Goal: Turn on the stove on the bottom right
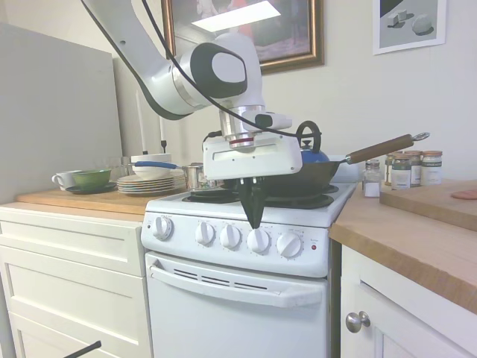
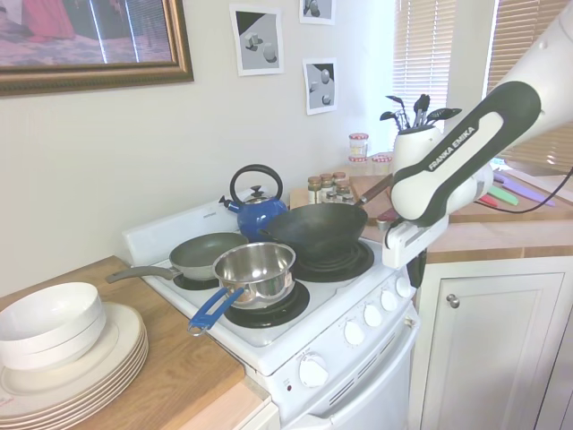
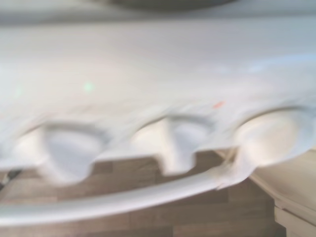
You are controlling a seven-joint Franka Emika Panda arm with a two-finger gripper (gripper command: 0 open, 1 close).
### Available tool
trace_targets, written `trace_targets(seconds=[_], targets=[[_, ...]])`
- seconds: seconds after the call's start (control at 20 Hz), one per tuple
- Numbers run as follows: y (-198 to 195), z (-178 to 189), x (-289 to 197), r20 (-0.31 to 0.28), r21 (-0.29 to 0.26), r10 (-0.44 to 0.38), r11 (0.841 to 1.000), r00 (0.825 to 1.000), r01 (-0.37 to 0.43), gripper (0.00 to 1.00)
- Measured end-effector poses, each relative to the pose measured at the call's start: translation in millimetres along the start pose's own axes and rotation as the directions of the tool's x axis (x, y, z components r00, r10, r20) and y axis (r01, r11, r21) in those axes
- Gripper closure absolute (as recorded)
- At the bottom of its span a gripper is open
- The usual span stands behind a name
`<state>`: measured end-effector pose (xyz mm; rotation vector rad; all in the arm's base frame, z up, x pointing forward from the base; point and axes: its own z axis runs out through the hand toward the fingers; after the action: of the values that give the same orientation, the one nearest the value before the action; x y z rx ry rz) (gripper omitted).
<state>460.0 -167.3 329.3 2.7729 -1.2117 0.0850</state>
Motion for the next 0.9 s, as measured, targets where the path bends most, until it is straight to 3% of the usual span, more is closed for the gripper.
trace_targets(seconds=[0.2,0.9], targets=[[-4,-15,-19,-0.001,0.008,-0.02,1.0,1.0,0.02,0.0],[-12,-61,-53,-0.001,0.071,0.026,0.997,1.0,-0.026,0.0]])
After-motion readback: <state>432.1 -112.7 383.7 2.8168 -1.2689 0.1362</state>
